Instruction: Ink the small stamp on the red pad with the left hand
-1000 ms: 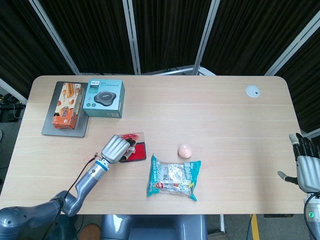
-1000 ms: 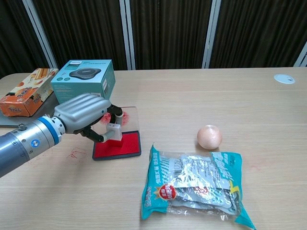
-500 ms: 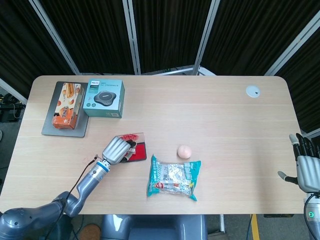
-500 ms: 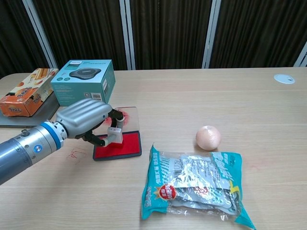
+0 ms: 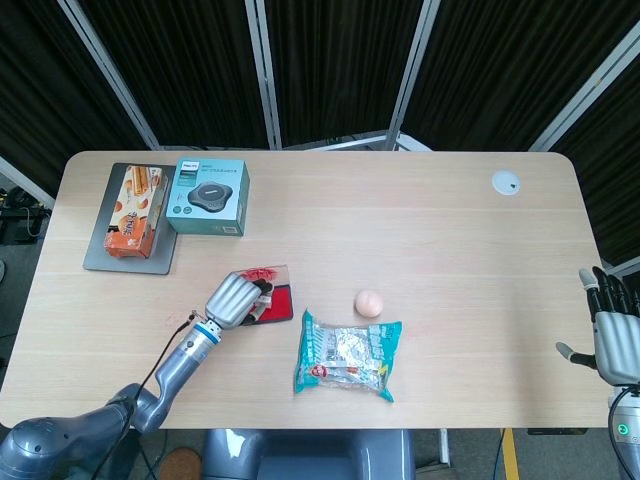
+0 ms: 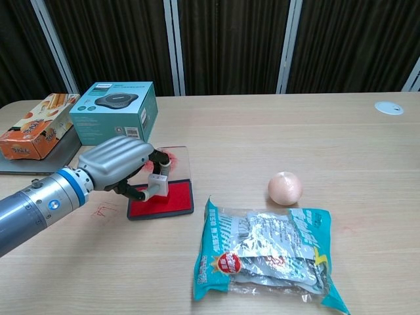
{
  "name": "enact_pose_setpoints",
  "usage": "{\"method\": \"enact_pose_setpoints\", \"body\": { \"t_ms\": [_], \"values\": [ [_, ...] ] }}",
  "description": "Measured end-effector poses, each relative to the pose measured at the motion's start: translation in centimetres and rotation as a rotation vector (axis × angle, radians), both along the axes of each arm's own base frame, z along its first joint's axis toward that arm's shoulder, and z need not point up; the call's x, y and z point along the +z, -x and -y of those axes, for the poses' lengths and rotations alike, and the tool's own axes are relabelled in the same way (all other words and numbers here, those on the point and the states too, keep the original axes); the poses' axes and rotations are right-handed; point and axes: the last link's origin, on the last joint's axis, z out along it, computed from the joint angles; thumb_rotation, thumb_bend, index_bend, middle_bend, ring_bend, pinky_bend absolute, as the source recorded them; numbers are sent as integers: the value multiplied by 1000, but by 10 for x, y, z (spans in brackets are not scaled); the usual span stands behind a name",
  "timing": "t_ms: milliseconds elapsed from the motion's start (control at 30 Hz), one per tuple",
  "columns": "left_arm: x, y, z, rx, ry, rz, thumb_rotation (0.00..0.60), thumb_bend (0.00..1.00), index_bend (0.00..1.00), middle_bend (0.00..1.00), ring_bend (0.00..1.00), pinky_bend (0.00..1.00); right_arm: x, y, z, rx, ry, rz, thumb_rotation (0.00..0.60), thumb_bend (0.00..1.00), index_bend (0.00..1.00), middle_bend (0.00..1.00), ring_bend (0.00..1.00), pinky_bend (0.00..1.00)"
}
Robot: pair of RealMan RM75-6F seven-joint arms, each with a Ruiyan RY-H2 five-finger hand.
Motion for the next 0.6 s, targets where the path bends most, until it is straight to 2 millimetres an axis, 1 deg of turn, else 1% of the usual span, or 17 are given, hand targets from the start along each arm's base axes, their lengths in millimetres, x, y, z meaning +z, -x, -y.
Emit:
{"method": "enact_pose_setpoints", "body": {
  "t_ms": [267, 500, 600],
  "values": [
    [9, -4, -3, -17, -24, 14, 600, 433, 656, 623, 822, 868, 0, 0, 0, 3, 1, 3, 600, 0, 0, 0, 0, 0],
    [30, -10, -5, -34, -54, 58, 600, 433, 657, 623, 822, 868, 0, -2, -1, 10, -1, 6, 600, 0, 0, 0, 0, 0],
    [41, -7, -5, -37, -66, 61, 600, 433, 657, 622, 822, 867, 0, -4, -2, 17, -1, 8, 600, 0, 0, 0, 0, 0]
  ]
}}
